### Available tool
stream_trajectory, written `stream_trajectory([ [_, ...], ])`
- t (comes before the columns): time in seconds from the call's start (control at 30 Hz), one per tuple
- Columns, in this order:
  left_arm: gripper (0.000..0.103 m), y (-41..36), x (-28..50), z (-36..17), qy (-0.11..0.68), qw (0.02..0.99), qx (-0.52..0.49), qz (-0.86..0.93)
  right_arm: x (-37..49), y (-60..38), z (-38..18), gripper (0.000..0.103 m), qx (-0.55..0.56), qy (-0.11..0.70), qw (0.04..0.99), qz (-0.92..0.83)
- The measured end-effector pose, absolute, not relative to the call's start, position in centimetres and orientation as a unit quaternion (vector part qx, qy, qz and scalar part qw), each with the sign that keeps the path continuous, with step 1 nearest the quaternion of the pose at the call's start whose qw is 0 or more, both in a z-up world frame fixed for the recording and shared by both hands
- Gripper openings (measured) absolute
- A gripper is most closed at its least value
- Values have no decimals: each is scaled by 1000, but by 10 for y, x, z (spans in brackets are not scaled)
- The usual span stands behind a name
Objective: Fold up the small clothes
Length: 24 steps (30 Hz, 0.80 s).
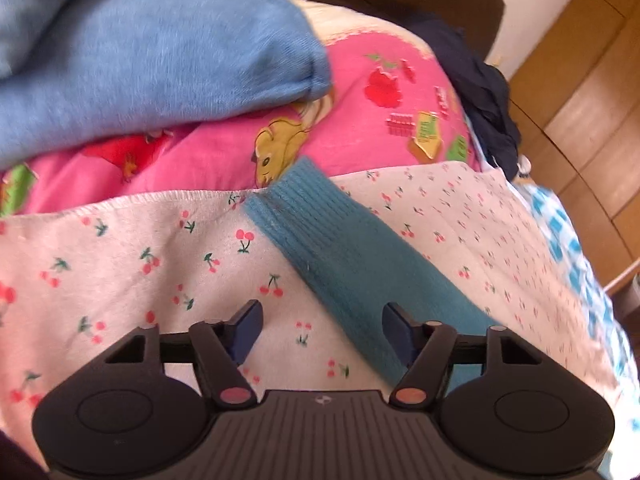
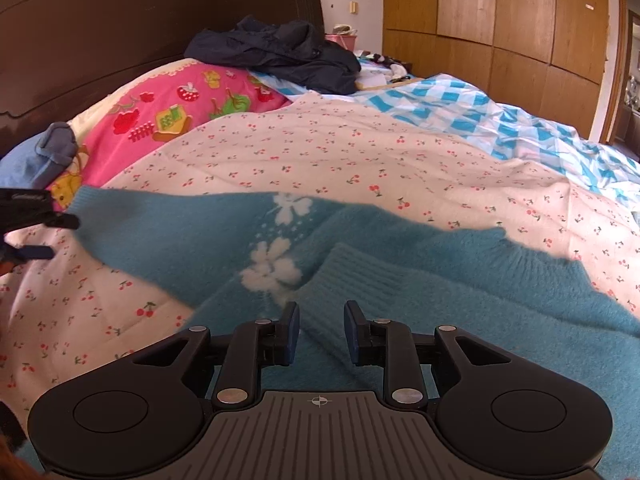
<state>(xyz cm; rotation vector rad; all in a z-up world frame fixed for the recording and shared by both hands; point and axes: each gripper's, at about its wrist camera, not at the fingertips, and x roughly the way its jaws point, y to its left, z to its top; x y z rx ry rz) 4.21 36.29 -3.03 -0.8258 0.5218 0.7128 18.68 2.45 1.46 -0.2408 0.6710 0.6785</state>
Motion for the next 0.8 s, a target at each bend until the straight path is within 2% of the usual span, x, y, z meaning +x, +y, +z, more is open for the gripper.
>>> stream_trajectory([
  [0.2, 64, 377, 66, -39, 217, 821, -394, 353, 178, 26, 11, 25, -105, 334, 874, 337],
  [0.27, 53, 381, 72, -40, 216, 817, -395, 361, 177, 23, 12, 25, -98, 335, 874, 338],
  [0.4, 19, 378, 85, -30, 226, 831, -380, 337, 176, 13, 20, 25, -76, 329, 880, 335],
  [0.57, 17, 332, 100, 8, 221, 880, -327, 266, 177, -13, 32, 25, -32, 329, 887, 322],
  [0.7, 17, 251, 114, 33, 232, 925, -267, 141, 180, -45, 39, 25, 9, 335, 895, 294],
  [0.8, 18, 185, 124, 31, 262, 939, -219, 46, 188, -68, 38, 26, 39, 349, 897, 268],
])
